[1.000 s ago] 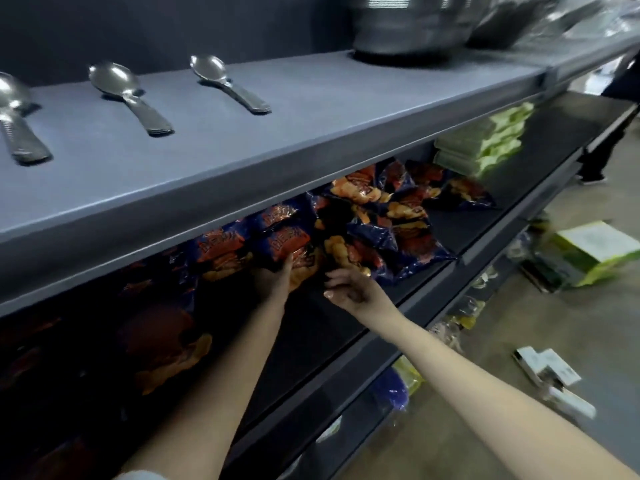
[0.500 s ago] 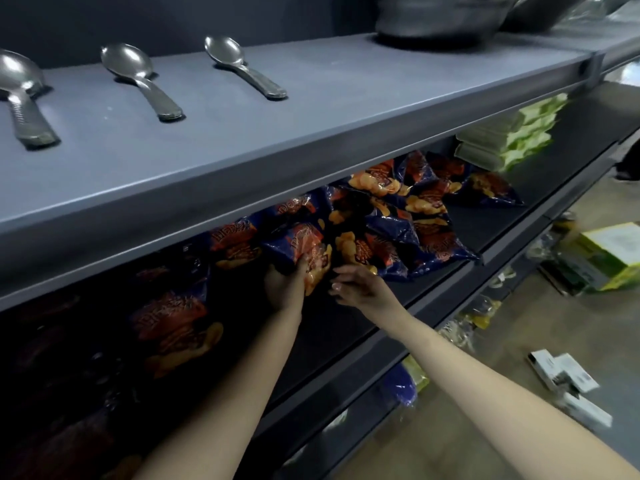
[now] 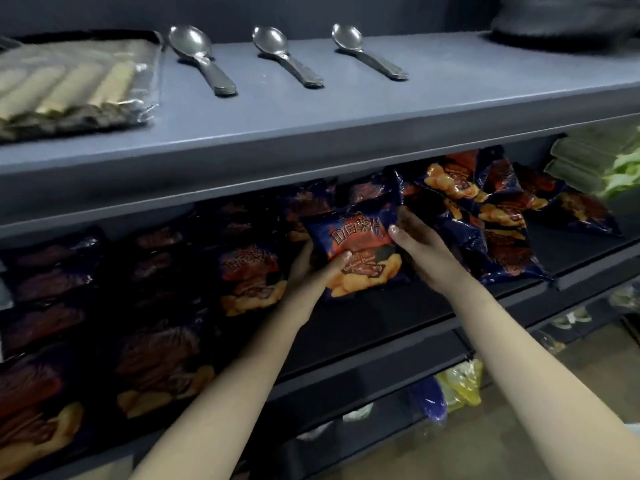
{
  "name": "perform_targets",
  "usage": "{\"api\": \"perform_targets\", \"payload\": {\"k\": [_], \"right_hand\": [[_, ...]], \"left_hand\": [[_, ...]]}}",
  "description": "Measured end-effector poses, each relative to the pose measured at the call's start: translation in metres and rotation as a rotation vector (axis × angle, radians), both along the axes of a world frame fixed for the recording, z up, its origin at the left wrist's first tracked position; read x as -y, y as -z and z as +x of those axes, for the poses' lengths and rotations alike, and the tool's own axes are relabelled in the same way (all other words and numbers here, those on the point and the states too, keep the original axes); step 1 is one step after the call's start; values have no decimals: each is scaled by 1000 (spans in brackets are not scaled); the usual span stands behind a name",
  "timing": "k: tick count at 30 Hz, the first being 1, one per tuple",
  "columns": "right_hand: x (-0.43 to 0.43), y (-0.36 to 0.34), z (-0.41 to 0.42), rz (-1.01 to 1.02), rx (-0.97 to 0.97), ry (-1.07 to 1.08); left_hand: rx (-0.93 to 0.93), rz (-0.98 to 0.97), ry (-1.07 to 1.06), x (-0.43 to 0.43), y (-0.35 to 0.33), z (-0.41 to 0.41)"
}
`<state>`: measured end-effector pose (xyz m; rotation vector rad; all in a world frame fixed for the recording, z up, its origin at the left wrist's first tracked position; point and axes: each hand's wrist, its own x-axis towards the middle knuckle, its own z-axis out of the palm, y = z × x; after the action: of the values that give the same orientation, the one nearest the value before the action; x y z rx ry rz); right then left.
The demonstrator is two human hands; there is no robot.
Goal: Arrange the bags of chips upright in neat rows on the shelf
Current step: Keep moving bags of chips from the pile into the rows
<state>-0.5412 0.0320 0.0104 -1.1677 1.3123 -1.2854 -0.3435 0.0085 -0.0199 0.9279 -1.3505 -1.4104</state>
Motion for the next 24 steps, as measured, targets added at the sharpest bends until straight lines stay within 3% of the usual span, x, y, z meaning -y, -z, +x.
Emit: {"api": "perform_targets", "payload": {"k": [4,14,21,24], "right_hand": [[-15,17,28,7,-5,-204],[-26,36,43,-24,72,-133],[-22,27,49,3,143,-152],[-15,25,58,15,163,-158]], "left_hand": [[8,58,3,-12,6,14],[23,151,-78,-21,13,23],[108,34,-41,-32,-7,37],[86,-4,-131,-32,-16,53]]}}
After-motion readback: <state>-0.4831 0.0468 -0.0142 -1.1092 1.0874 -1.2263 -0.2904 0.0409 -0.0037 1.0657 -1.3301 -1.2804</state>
